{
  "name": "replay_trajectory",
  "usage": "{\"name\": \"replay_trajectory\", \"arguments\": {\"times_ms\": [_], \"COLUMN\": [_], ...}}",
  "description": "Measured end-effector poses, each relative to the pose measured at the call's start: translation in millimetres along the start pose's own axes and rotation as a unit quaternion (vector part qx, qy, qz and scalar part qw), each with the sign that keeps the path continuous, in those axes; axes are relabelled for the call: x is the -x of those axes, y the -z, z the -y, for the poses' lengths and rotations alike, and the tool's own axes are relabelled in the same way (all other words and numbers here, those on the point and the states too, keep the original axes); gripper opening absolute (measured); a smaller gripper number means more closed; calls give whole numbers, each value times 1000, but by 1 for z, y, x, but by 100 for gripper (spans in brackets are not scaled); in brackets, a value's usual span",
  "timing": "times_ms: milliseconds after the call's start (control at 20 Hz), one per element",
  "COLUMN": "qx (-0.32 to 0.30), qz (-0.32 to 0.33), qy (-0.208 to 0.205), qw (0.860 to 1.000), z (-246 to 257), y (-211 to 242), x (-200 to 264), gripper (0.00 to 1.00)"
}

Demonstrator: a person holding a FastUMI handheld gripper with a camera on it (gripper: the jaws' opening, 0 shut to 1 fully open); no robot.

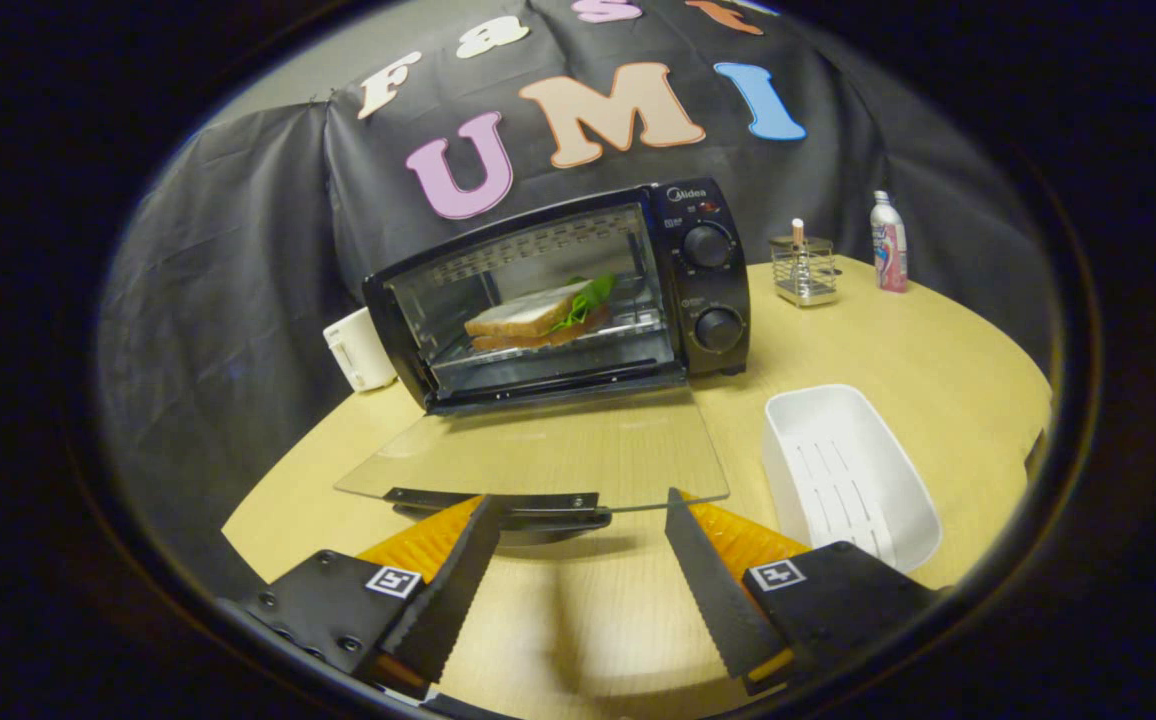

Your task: Open the toaster oven, put the food inside, and close the toaster oven door.

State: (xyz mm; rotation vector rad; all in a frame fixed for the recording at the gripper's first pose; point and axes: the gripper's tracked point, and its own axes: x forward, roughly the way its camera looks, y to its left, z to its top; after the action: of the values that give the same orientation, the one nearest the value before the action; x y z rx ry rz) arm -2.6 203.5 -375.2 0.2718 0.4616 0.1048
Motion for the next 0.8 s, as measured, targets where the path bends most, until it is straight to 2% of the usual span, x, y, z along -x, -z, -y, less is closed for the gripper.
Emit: {"name": "replay_trajectory", "arguments": {"times_ms": [800], "qx": [-56], "qz": [126], "qy": [-39], "qw": [990], "z": [-20], "y": [-110], "x": [-17], "gripper": [100]}}
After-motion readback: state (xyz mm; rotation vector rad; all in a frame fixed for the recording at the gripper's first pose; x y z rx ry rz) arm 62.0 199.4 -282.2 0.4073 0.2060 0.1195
